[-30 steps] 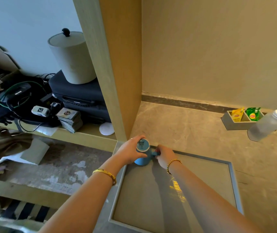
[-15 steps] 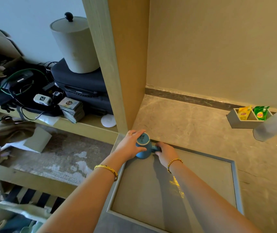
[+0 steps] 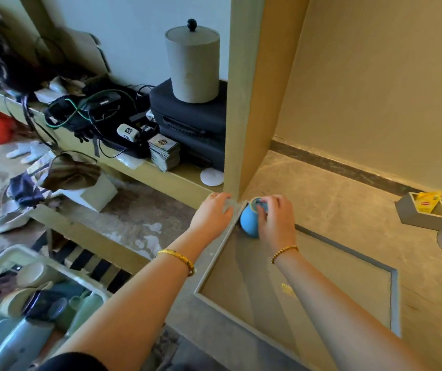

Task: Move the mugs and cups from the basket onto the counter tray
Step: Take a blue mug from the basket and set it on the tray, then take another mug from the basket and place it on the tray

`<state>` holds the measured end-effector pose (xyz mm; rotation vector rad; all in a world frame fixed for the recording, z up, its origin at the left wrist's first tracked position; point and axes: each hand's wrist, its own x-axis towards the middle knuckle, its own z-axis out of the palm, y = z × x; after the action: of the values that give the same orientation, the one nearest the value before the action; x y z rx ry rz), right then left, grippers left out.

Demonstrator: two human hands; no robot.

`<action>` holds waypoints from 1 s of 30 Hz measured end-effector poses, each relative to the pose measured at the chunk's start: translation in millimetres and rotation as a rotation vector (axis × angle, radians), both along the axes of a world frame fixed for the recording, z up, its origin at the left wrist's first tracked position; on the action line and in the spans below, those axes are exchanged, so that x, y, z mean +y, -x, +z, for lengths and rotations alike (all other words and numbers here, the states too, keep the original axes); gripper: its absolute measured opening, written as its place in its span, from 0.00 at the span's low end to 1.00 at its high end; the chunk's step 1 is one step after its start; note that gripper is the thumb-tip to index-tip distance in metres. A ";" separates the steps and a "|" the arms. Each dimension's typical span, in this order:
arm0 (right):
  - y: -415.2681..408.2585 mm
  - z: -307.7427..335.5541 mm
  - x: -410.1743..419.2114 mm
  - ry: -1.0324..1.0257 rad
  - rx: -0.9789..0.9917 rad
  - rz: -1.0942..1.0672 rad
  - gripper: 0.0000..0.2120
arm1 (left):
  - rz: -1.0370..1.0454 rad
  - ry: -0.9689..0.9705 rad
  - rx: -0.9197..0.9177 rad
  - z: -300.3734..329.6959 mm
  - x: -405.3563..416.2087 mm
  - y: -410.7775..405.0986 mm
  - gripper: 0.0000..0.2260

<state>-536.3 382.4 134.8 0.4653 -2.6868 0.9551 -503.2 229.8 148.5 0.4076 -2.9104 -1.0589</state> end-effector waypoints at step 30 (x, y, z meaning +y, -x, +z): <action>-269.0 -118.8 -382.1 -0.413 -0.584 0.921 0.17 | 0.758 -0.196 -0.473 -127.8 -326.6 -371.5 0.25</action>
<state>-267.3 0.3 16.0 1.8820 -3.2088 0.7745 -131.7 -96.8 20.7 1.7919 -2.5339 -1.2006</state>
